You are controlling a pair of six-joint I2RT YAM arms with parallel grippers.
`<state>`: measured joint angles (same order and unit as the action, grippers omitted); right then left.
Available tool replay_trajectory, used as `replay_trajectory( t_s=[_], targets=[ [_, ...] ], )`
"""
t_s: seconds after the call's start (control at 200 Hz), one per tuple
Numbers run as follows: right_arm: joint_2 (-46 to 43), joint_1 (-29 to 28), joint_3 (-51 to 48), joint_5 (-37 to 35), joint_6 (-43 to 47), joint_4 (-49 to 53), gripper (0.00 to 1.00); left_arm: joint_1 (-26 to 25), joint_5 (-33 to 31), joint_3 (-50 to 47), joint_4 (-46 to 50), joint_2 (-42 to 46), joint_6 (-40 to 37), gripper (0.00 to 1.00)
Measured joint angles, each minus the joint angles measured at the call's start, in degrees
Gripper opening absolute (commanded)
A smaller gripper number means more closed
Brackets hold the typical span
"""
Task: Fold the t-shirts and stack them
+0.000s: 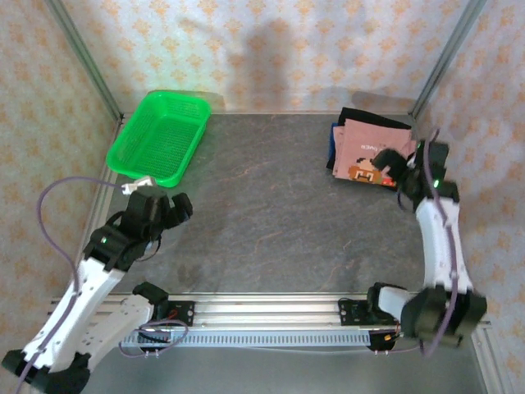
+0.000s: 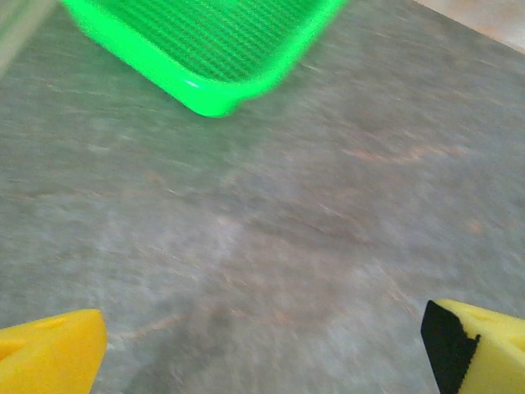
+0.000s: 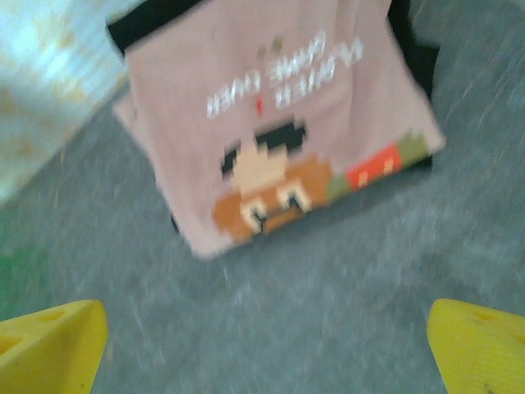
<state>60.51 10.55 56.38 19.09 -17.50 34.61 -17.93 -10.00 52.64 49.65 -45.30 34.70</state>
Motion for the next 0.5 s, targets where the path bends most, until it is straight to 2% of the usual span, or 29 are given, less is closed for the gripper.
replay_trajectory(
  t_s=[0.09,0.21,0.34,0.495],
  targets=[
    [-8.09,-2.38,-12.46,-1.79,0.13,-5.35,0.99,5.44,-3.15,-2.86,-7.19,-4.11,-3.56,1.00],
    [-13.00,-6.67,-26.71,-7.30,3.58,-16.11,0.99,7.13,-8.31,-11.08,-20.72,-6.25,-10.45,1.00],
    [-12.28,-8.55,-34.58,-13.44,8.46,-28.09,0.99,8.61,-11.54,-20.17,-36.98,-9.79,-17.18,1.00],
    [-6.58,-8.52,-39.82,-18.27,11.67,-46.88,0.99,11.32,-12.94,-27.74,-53.27,-15.30,-21.49,1.00]
  ],
)
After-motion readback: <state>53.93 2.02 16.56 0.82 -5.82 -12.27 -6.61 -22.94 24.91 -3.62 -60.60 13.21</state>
